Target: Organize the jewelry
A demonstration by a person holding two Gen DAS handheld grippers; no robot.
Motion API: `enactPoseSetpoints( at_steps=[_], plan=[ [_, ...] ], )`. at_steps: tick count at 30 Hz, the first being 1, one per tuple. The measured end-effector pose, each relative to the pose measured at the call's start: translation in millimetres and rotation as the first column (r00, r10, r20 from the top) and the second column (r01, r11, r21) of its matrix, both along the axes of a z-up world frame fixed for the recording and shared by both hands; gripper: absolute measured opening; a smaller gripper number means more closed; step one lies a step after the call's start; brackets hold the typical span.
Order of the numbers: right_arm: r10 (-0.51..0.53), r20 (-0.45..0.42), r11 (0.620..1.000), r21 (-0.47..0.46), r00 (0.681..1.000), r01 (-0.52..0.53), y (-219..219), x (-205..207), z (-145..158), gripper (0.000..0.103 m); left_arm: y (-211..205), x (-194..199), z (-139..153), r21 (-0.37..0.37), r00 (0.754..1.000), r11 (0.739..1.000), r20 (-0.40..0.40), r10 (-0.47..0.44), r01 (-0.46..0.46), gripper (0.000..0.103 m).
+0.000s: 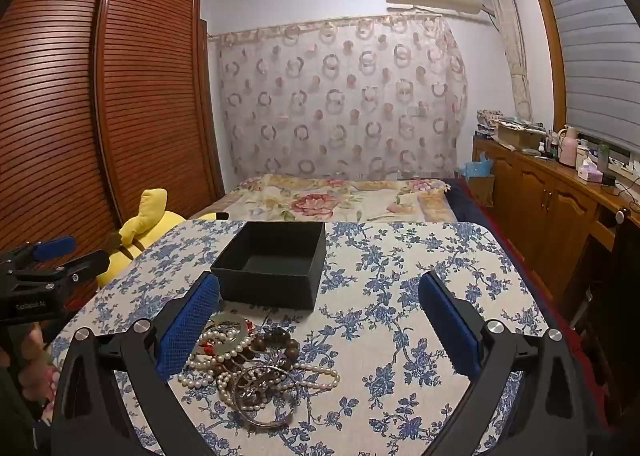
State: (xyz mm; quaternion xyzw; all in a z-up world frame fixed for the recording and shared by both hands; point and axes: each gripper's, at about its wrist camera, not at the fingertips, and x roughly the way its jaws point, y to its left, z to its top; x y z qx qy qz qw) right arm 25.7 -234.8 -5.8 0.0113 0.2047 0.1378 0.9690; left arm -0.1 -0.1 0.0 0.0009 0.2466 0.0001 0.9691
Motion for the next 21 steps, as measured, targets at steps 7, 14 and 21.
enactPoseSetpoints(
  at_steps=[7,14,21],
  plan=[
    [-0.001,0.004,1.000,-0.001,1.000,0.001,-1.0,-0.5,0.1,0.101,-0.2,-0.7,0.8,-0.001,1.000,1.000,0.002,0.001,-0.001,0.096],
    [-0.001,0.005,1.000,0.001,1.000,0.001,-1.3,-0.8,0.3,0.101,-0.2,1.4,-0.9,0.005,1.000,1.000,0.008,0.003,-0.003,0.097],
    [-0.001,0.006,1.000,0.000,1.000,0.001,-1.2,-1.1,0.4,0.101,-1.0,-3.6,1.3,0.002,1.000,1.000,0.010,0.002,-0.002,0.097]
  ],
)
